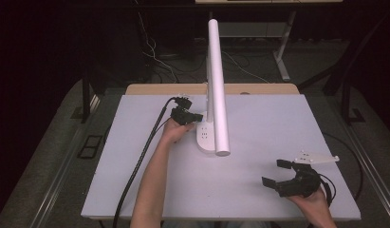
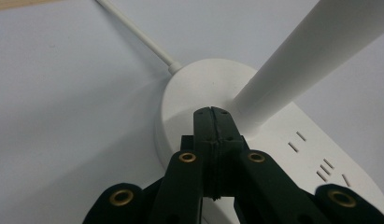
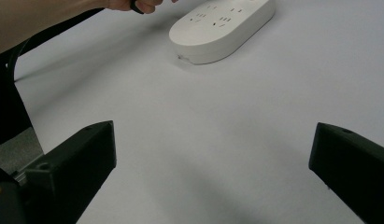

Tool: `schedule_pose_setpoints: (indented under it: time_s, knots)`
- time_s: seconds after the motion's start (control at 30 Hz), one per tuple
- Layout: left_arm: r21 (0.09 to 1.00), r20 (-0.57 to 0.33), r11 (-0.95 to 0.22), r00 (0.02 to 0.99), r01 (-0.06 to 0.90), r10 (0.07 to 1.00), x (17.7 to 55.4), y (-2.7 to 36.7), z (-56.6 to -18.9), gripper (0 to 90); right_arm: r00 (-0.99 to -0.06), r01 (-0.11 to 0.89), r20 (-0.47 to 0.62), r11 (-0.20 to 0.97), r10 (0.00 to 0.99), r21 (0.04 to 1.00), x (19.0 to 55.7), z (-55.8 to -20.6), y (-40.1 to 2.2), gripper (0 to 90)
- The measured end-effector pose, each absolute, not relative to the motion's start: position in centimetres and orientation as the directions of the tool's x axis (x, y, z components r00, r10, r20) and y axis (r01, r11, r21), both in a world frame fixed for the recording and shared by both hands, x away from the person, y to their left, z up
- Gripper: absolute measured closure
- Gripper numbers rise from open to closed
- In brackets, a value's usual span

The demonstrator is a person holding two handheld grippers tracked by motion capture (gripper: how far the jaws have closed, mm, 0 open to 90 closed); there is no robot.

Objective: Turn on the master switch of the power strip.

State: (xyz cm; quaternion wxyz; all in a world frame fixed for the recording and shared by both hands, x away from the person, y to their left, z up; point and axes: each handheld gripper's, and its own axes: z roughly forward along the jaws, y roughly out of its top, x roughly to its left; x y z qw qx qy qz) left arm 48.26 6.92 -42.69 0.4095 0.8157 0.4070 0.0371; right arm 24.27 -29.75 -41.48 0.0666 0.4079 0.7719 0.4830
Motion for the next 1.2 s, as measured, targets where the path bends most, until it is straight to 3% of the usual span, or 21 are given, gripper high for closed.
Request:
schedule_pose_setpoints:
  time_s: [0.07, 0.1, 0.17, 0.4, 0.67, 0.87, 1.2]
  knots:
    - [0.714, -0.3, -0.267, 0.628, 0.647, 0.718, 48.1, 6.2, -42.8, 90.0, -0.659, 0.565, 0.29, 0.202, 0.694, 0.8, 24.3, -41.5, -29.8, 0.1]
    - [0.688, -0.241, -0.367, 0.674, 0.626, 0.698, 48.3, 6.8, -42.6, 90.0, -0.659, 0.565, 0.29, 0.202, 0.694, 0.8, 24.3, -41.5, -29.8, 0.1]
    - [0.698, -0.289, -0.282, 0.619, 0.658, 0.73, 48.2, 5.9, -42.6, 90.0, -0.659, 0.565, 0.29, 0.202, 0.694, 0.8, 24.2, -41.4, -29.7, 0.1]
    - [0.68, -0.233, -0.346, 0.638, 0.646, 0.734, 48.2, 5.7, -42.4, 90.0, -0.657, 0.564, 0.29, 0.199, 0.696, 0.802, 24.2, -41.4, -29.9, 0.1]
    - [0.687, -0.264, -0.309, 0.622, 0.658, 0.737, 48.1, 5.6, -42.6, 90.0, -0.654, 0.564, 0.289, 0.195, 0.699, 0.803, 24.2, -41.4, -30.0, 0.1]
    - [0.67, -0.233, -0.367, 0.653, 0.645, 0.72, 48.2, 6.0, -42.4, 90.0, -0.654, 0.563, 0.289, 0.194, 0.7, 0.803, 24.3, -41.5, -30.1, 0.1]
    - [0.692, -0.197, -0.365, 0.65, 0.623, 0.734, 47.7, 6.2, -42.3, 90.0, -0.649, 0.562, 0.294, 0.182, 0.702, 0.807, 24.2, -41.5, -30.2, 0.1]
